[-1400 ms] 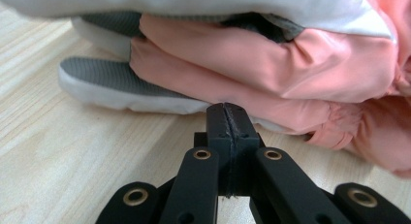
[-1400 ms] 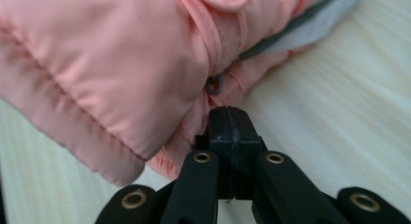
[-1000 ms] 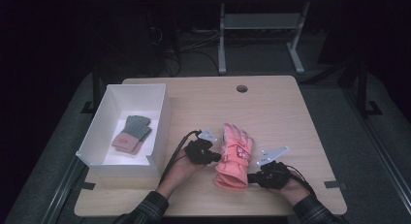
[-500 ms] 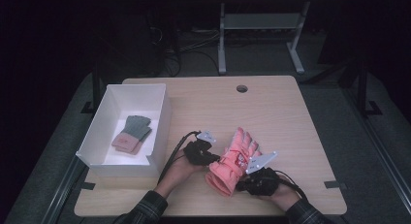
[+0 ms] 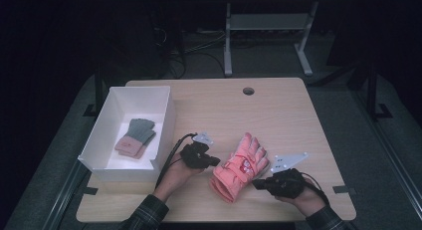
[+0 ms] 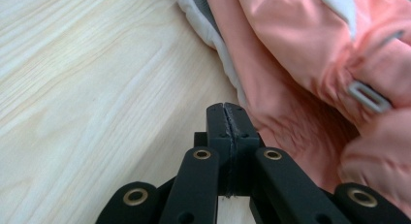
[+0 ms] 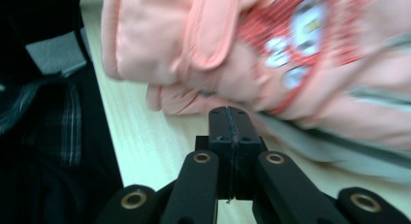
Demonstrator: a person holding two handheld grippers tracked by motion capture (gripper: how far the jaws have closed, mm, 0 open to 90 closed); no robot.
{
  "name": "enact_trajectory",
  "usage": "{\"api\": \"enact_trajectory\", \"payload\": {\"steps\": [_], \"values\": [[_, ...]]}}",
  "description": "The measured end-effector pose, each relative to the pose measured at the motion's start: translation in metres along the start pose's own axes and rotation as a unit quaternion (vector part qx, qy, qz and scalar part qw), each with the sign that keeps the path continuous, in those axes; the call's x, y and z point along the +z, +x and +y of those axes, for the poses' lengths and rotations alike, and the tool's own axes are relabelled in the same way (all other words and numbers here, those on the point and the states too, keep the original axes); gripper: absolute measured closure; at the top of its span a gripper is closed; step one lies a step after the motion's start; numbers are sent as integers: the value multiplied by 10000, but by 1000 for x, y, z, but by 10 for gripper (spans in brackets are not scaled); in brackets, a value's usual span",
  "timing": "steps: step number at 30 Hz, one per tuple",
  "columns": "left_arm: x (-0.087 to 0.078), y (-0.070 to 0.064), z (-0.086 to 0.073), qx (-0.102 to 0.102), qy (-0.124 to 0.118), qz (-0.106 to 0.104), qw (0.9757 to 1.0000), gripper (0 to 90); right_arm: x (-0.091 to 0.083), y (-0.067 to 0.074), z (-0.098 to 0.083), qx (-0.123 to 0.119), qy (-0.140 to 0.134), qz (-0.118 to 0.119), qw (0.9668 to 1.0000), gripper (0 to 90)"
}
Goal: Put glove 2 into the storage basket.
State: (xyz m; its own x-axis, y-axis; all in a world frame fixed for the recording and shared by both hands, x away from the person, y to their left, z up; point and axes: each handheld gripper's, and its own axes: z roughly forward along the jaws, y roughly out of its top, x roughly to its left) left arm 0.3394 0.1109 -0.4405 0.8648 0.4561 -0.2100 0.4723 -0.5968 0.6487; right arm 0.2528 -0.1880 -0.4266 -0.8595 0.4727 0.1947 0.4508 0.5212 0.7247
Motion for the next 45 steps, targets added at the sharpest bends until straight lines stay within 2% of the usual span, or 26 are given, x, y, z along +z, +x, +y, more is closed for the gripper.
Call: {"api": "enact_trajectory", "payload": {"steps": [5,11,13,15,18,21,26,29,33,34,36,39,45], "values": [[-6,-1,-3,-77,3,30,10000,897,-15,-10,9,41,-318,-289,9991,900],[-4,2,-4,-115,53,33,9999,896,-8,-22,21,27,-421,-407,9983,900],[-5,3,-4,-41,111,43,9999,896,-2,-24,24,63,-383,-391,9985,900],[-5,2,-4,-93,94,42,9999,896,6,-24,25,85,-280,-395,9988,900],[-4,2,-4,-107,87,48,9999,891,20,-25,23,137,-38,-502,9986,900],[-3,2,-4,-121,95,58,9999,883,32,-26,19,83,194,-586,9981,900],[-3,2,-4,-139,107,82,9998,870,38,-27,19,142,239,-615,9977,900],[-5,3,-2,-169,126,178,9996,848,41,-26,20,163,313,-649,9973,900],[-13,5,9,-290,-75,339,9990,792,46,-26,20,171,322,-669,9971,900],[-16,5,12,-239,-80,374,9990,776,47,-26,20,179,328,-678,9970,900],[-21,4,18,-298,-225,324,9988,725,48,-25,21,208,335,-692,9968,900],[-25,0,25,-206,-230,225,9993,623,49,-25,21,207,385,-705,9966,900],[-24,-12,41,-91,-304,-25,9995,425,49,-25,21,196,386,-716,9965,900]]}}
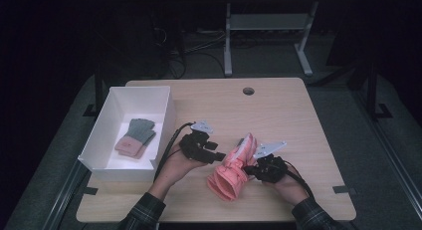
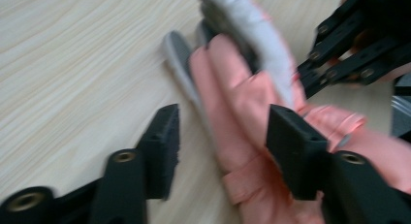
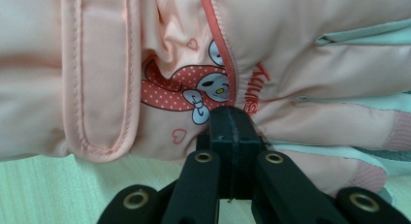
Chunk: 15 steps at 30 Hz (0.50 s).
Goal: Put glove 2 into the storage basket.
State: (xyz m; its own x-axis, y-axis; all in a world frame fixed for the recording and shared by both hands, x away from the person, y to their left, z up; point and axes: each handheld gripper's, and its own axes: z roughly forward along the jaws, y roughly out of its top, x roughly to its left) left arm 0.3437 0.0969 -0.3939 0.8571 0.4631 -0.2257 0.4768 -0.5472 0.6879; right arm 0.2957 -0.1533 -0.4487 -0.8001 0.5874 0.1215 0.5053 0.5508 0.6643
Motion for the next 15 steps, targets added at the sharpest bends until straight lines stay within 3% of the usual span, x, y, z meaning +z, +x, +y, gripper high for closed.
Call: {"api": "enact_trajectory", "payload": {"steps": [3,7,15], "values": [[5,-8,9,73,19,-154,9999,352,0,0,0,-4,-3,-3,10000,900],[20,-15,18,174,89,-184,9996,278,0,1,0,7,-2,-10,10000,900],[49,-12,16,99,451,-142,9988,204,0,1,0,7,9,-13,10000,900]]}}
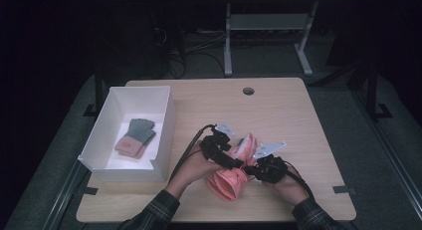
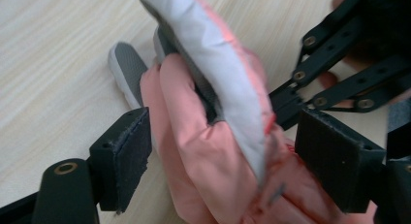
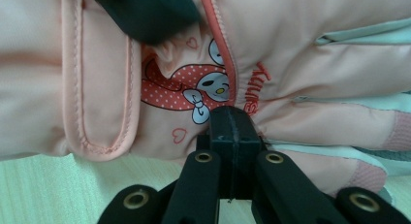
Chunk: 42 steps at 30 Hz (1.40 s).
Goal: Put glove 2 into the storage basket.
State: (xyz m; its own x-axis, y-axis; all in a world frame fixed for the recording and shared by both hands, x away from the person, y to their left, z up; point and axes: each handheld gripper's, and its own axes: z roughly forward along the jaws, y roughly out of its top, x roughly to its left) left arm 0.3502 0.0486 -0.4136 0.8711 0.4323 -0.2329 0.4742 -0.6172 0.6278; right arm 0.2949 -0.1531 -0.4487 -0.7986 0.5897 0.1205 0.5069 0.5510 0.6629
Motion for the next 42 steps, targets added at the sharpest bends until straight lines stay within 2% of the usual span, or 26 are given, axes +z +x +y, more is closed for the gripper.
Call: {"api": "enact_trajectory", "payload": {"steps": [3,6,9,10,14,22,25,30,32,35,39,42], "values": [[8,3,-3,-137,70,-71,9999,188,0,0,0,0,-6,4,10000,900],[17,7,-8,-334,159,-242,9990,165,1,0,-1,-3,19,7,10000,900],[24,11,-13,-373,300,-221,9986,159,1,0,-1,8,28,6,10000,900],[26,12,-14,-470,312,-304,9979,157,2,0,-1,5,36,-3,10000,900],[28,18,-17,-652,368,-471,9961,150,2,-1,-1,-11,26,23,10000,900],[34,21,-21,-912,388,-710,9925,160,3,0,-2,-31,13,14,10000,900],[34,22,-21,-978,392,-870,9906,217,3,0,-2,-19,12,22,10000,900],[35,25,-21,-1002,390,-1042,9887,275,3,-1,-3,-1,12,45,10000,900],[34,25,-21,-1027,411,-1094,9878,327,3,-1,-3,6,1,48,10000,900],[32,25,-21,-937,400,-1103,9887,424,3,-1,-3,2,-1,35,10000,900],[29,22,-21,-845,358,-1001,9907,532,4,-1,-4,-1,-58,45,10000,900],[28,22,-21,-877,339,-983,9907,593,3,-1,-4,-22,-63,49,10000,900]]}}
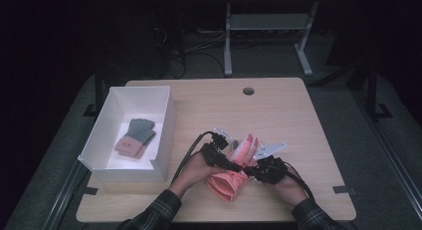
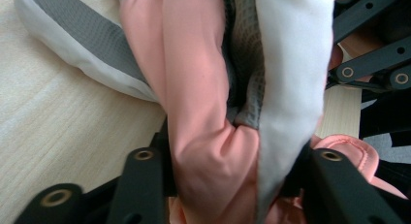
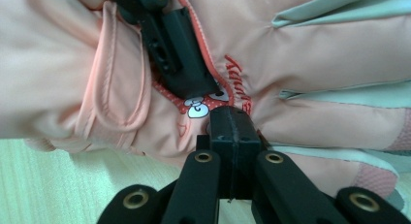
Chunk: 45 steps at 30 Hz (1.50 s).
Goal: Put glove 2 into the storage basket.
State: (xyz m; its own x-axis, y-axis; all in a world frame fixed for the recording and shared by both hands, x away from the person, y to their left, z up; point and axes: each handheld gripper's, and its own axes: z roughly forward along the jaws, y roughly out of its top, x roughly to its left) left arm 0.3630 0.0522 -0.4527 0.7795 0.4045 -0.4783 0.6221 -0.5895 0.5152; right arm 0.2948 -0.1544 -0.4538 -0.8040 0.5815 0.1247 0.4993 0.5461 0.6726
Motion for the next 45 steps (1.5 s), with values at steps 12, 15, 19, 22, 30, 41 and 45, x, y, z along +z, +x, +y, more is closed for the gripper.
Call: {"api": "enact_trajectory", "payload": {"steps": [12,15,19,22,30,41,45], "values": [[-10,-4,2,-66,-167,-136,9997,610,-35,-5,-13,216,-376,297,9986,690],[-15,-6,2,-42,-195,-91,9998,611,-44,-10,-20,306,-449,267,9982,630],[-24,-6,4,3,-210,23,9998,613,-52,-15,-27,419,-510,93,9978,536],[-30,-7,4,-18,-251,112,9996,613,-55,-18,-33,555,-511,-76,9971,443],[-48,-15,9,-92,-418,273,9987,613,-51,-26,-47,936,-479,-497,9932,209],[-97,-30,28,-78,-691,526,9962,610,-47,-25,-55,907,-448,-717,9923,137],[-119,-33,33,61,-719,560,9958,608,-44,-25,-54,909,-451,-747,9920,137]]}}
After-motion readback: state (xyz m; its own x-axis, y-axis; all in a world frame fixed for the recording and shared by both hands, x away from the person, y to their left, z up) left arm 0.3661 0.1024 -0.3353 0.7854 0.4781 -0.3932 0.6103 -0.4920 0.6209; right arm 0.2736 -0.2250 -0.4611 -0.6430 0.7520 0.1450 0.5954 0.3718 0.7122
